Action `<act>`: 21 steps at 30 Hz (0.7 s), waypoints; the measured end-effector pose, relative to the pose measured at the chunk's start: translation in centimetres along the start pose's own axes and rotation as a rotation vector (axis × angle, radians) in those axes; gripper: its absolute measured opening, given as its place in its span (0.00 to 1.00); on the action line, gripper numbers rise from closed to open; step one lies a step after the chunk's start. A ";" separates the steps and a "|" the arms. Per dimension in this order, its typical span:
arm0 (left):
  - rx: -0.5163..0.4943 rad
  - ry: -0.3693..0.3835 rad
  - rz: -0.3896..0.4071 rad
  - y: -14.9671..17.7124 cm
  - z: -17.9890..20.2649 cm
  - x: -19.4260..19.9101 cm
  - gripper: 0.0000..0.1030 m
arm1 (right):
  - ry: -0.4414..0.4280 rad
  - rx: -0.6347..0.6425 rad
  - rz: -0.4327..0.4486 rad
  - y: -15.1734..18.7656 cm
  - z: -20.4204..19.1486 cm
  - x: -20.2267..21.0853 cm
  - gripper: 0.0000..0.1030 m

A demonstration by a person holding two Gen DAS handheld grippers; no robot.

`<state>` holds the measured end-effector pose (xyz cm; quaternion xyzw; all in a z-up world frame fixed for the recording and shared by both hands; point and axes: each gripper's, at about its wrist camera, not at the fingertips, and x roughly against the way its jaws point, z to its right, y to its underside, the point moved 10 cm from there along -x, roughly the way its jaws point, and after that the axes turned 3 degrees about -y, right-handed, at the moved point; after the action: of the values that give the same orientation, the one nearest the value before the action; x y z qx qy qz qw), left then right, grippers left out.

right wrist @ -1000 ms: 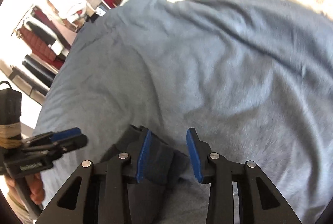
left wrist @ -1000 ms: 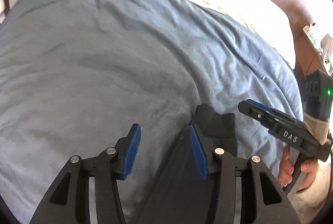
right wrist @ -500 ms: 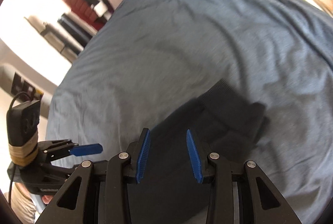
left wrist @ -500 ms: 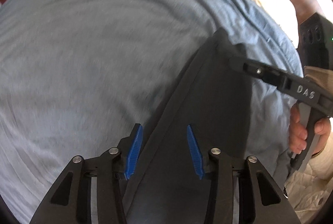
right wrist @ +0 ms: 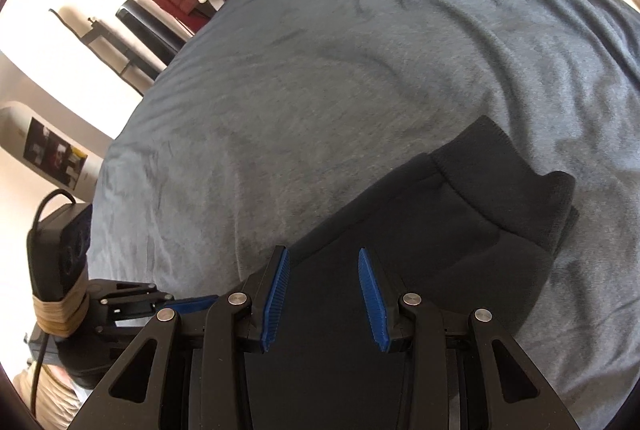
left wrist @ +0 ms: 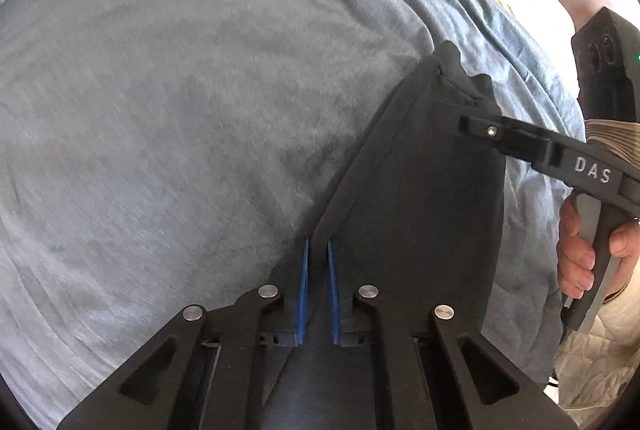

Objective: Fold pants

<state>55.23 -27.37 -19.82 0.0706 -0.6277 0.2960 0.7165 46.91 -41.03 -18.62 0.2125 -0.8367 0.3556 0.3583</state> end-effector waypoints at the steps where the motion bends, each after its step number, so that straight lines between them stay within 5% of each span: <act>1: -0.002 -0.001 0.002 -0.2 -0.1 0.0 0.10 | -0.001 0.003 0.002 -0.1 -0.1 -0.1 0.36; 7: 0.075 0.017 -0.005 -0.9 -1.6 -1.1 0.13 | 0.026 0.026 -0.022 -0.3 0.0 -2.4 0.36; 13: 0.152 -0.054 0.135 -1.8 -4.6 3.7 0.27 | 0.089 0.023 -0.017 -0.6 0.7 -2.5 0.36; 21: 0.128 -0.081 0.143 3.5 -4.7 8.1 0.30 | 0.024 0.096 0.012 0.0 -4.3 0.6 0.36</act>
<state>57.72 -19.56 -14.13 0.0833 -0.6396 0.3826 0.6615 48.44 -37.83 -16.03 0.2198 -0.8157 0.3999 0.3555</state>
